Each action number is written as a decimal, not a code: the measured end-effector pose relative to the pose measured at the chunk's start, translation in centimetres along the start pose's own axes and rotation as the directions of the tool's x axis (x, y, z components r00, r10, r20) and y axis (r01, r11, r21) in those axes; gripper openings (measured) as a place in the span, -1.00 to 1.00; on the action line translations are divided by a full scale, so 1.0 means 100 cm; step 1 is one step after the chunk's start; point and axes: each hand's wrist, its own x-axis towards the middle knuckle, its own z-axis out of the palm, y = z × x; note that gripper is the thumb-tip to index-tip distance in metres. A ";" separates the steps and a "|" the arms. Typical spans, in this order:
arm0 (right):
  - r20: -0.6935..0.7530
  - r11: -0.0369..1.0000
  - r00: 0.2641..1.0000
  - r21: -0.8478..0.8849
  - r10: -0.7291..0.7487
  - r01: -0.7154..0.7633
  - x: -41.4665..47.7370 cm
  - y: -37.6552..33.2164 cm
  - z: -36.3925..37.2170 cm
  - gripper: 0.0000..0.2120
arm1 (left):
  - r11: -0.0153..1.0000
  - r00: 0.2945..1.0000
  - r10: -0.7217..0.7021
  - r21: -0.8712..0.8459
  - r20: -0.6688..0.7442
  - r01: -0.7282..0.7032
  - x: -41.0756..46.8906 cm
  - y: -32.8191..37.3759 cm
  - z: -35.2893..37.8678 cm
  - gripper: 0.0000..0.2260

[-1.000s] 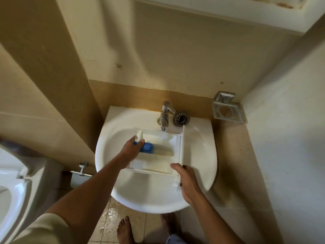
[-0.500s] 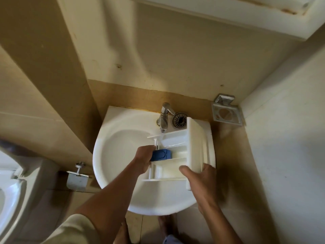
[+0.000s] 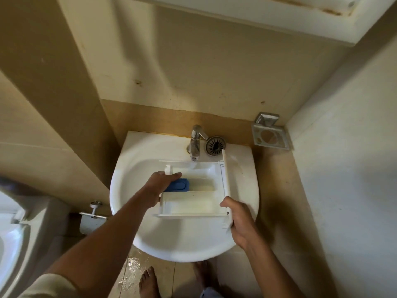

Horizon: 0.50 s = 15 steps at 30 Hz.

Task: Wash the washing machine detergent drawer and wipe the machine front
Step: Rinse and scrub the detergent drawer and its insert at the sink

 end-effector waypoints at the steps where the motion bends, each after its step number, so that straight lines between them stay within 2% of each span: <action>1: 0.028 1.000 0.999 0.004 0.020 -0.020 0.005 0.002 0.002 -0.73 | 1.000 1.000 -0.016 0.024 -0.001 0.016 -0.004 0.001 -0.009 -0.51; 3: 0.094 0.998 0.994 0.026 0.052 -0.054 0.013 0.006 0.001 -0.76 | 0.998 0.998 -0.056 0.043 0.011 0.055 -0.010 0.002 -0.026 -0.45; 7: 0.236 0.995 0.967 0.010 0.092 -0.097 0.031 0.001 -0.007 -0.67 | 0.996 0.994 -0.081 -0.024 0.072 0.083 -0.025 -0.003 -0.048 -0.64; 10: 0.288 0.980 0.952 -0.194 0.105 -0.049 0.041 -0.014 -0.010 -0.72 | 0.998 0.996 -0.053 -0.026 0.069 0.055 -0.033 -0.008 -0.049 -0.71; 12: 0.302 0.941 0.946 -0.339 0.121 -0.012 0.046 -0.025 -0.012 -0.81 | 0.998 0.998 -0.038 -0.044 0.057 0.040 -0.041 -0.010 -0.048 -0.68; 15: 0.328 0.871 0.932 -0.491 0.152 0.030 0.055 -0.038 -0.013 -0.80 | 0.992 0.997 -0.006 -0.123 0.079 0.016 -0.063 -0.011 -0.052 -0.65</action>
